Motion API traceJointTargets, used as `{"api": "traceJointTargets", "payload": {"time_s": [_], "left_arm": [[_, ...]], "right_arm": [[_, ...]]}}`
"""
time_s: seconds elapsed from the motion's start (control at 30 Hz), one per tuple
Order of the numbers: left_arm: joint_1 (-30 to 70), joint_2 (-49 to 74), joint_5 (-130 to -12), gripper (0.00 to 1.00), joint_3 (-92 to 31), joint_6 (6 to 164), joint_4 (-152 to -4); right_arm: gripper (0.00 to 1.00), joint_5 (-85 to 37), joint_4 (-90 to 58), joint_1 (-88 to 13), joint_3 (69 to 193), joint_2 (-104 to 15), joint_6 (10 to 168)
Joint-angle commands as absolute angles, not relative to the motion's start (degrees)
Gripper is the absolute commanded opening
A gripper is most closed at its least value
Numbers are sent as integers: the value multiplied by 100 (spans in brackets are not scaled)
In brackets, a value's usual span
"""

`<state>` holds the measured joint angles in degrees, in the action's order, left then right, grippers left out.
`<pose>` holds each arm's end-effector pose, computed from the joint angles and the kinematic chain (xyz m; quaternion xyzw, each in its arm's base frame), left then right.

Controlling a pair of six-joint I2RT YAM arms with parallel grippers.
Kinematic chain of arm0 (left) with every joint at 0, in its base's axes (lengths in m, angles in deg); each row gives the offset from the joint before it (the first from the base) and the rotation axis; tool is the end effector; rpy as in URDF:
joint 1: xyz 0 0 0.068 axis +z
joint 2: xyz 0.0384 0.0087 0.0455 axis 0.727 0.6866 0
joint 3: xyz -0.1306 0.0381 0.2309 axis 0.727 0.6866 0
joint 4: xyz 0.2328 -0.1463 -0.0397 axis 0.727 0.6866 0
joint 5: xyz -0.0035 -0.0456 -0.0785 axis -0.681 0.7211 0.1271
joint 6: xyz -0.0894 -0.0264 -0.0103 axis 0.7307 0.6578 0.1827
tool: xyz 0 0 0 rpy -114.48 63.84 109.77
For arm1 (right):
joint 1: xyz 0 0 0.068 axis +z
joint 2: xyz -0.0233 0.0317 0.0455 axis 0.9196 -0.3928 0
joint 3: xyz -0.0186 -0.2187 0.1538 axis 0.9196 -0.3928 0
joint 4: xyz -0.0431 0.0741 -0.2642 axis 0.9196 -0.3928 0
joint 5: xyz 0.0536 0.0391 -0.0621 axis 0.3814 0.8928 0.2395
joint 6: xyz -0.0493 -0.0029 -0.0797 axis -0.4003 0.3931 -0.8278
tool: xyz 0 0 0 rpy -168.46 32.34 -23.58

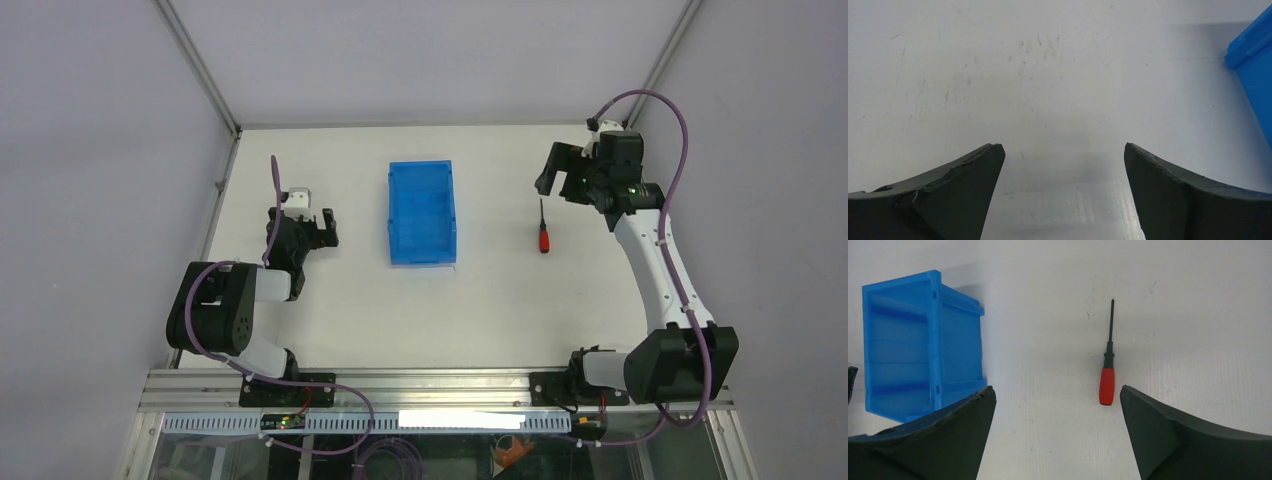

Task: Put the screwdriver in the bin
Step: Pick up the screwdriver from the center of the board.

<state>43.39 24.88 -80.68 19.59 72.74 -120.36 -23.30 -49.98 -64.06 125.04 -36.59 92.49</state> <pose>0.3200 -0.0162 0.0996 0.0214 0.8259 -0.0036 0.5635 0.3336 0.0284 0.3089 0.0264 0.8954 0.1137 0.4297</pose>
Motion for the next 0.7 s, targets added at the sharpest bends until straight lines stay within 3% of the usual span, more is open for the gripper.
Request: {"api": "traceJointTargets", "payload": {"time_s": [0.0,0.37,0.67], "left_arm": [[4413,2324,-7947,99,1972,7321,-12189],[4414,2324,-7947,99,1972,7323,-12188],[4410,2324,-7947,99,1972,7324,-12189]], "right_arm": [[99,-2575,-5228,-6349,12907,-3511,9177],[99,-2839,-5895,-6170,13404,-3660,9038],[99,-3403,-7189,-6092,14825,-4669,8999]]}}
